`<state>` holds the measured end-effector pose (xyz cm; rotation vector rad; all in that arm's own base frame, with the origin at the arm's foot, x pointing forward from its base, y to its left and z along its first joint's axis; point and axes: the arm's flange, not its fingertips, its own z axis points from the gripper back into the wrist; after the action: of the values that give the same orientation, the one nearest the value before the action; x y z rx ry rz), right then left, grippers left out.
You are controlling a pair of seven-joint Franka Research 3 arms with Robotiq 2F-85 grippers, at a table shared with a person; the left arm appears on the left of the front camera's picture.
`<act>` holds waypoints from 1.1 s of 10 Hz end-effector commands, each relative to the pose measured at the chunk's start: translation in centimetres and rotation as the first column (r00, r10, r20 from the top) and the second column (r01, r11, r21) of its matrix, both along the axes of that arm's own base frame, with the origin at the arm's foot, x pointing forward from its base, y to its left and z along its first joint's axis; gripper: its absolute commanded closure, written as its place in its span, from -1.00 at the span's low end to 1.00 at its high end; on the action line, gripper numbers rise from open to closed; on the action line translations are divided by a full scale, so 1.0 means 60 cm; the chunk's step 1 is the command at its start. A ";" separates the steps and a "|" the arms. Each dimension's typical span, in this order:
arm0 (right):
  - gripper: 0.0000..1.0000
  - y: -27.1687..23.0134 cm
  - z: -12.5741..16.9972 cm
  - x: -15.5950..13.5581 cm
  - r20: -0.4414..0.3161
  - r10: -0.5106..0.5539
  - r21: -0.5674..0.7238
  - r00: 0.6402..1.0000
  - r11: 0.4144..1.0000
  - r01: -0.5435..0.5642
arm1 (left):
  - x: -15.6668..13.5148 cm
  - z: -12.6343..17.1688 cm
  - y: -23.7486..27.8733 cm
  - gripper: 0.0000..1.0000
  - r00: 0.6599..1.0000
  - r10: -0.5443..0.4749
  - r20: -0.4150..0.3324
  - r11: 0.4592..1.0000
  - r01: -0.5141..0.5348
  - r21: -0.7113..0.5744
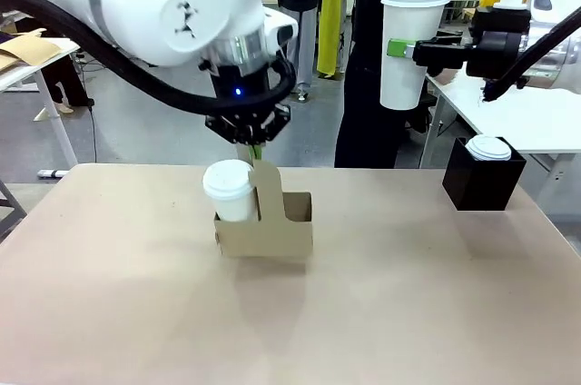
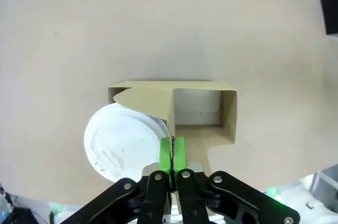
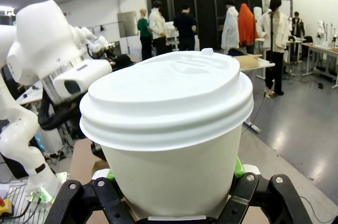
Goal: Pour a drink into a cup and package it in a carrier.
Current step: Position the Cup Carrier in the center of the table, then insert the held 600 ml Paper Cup into the Cup Carrier.
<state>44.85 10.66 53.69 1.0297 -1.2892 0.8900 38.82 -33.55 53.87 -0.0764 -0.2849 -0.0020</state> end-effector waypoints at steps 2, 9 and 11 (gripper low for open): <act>-0.62 0.004 0.007 -0.002 0.004 -0.011 -0.005 1.000 1.000 0.011 | -0.002 -0.046 -0.026 0.96 0.996 0.040 -0.082 0.998 -0.035 0.059; -0.62 0.004 0.007 -0.002 0.004 -0.011 -0.005 1.000 1.000 0.011 | -0.004 -0.060 -0.035 0.96 0.996 -0.005 -0.088 0.999 0.010 0.049; -0.62 0.004 0.007 -0.002 0.004 -0.011 -0.005 1.000 1.000 0.011 | -0.004 -0.060 -0.035 0.96 0.996 -0.005 -0.088 0.999 0.010 0.049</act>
<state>44.85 10.66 53.69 1.0296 -1.2892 0.8900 38.52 -35.77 50.42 -0.0248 -0.1975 -0.0176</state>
